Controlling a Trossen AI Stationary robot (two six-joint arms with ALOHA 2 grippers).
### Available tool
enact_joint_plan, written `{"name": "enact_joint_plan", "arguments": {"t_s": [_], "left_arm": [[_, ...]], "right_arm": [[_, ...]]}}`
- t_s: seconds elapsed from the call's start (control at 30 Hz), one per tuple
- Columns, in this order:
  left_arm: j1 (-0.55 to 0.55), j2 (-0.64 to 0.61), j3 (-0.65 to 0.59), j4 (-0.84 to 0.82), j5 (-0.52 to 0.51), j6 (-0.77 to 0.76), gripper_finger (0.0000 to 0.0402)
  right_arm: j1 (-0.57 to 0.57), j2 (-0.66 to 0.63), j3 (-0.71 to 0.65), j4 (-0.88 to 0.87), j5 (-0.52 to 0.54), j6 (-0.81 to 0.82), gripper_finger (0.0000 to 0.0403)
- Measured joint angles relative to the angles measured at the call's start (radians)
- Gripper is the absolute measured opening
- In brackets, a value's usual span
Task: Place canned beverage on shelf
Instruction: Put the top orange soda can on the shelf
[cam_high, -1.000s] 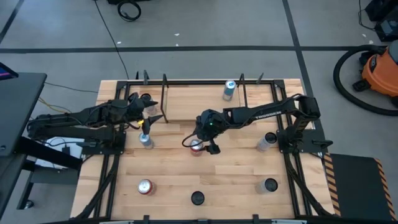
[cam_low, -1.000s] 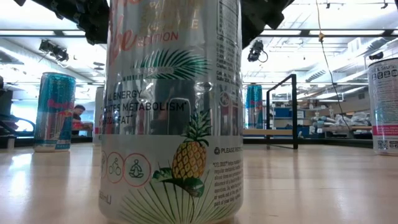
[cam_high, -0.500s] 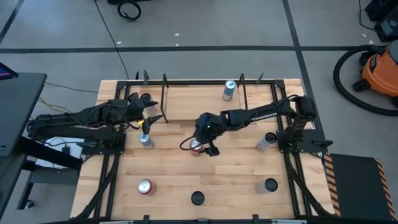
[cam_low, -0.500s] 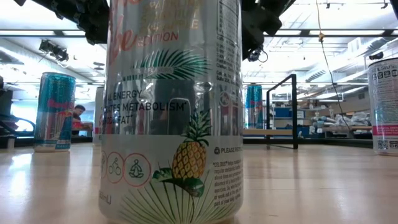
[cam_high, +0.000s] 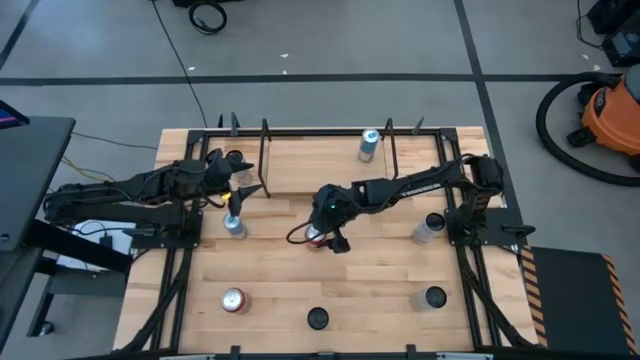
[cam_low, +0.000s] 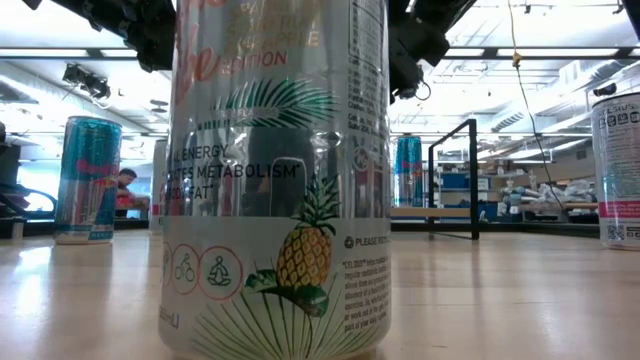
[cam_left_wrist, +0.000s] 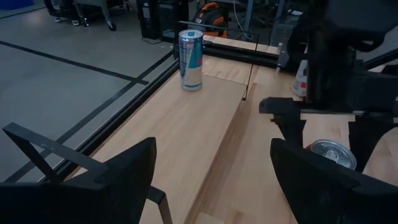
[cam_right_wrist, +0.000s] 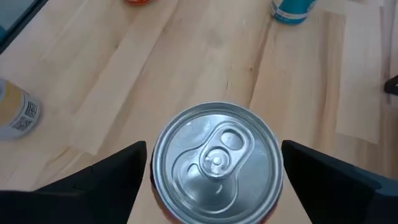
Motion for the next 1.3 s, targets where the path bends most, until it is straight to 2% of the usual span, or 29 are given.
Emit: {"name": "enact_joint_plan", "arguments": {"t_s": [0.27,0.43,0.57,0.77,0.9,1.1,1.3], "left_arm": [[0.0,0.0,0.0,0.0,0.0,-0.001,0.0318],[0.0,0.0,0.0,-0.001,0.0,0.0,0.0318],[0.0,0.0,0.0,-0.001,0.0,0.0,0.0318],[0.0,0.0,0.0,-0.002,0.0,0.0,0.0318],[0.0,0.0,0.0,-0.002,0.0,0.0,0.0318],[0.0,0.0,0.0,-0.001,0.0,0.0,0.0318],[0.0,0.0,0.0,-0.001,0.0,0.0,0.0318]], "right_arm": [[0.004,0.012,0.0,-0.001,0.031,0.082,0.031],[0.011,0.011,0.0,0.002,0.059,0.135,0.0309],[0.01,0.01,0.037,-0.069,0.077,0.176,0.0309],[-0.006,-0.039,0.113,-0.141,0.178,0.188,0.0309],[-0.042,-0.106,0.121,-0.155,0.193,0.192,0.0309],[-0.118,-0.22,0.121,-0.229,0.339,0.19,0.0309],[-0.202,-0.278,0.12,-0.252,0.361,0.192,0.0309]]}}
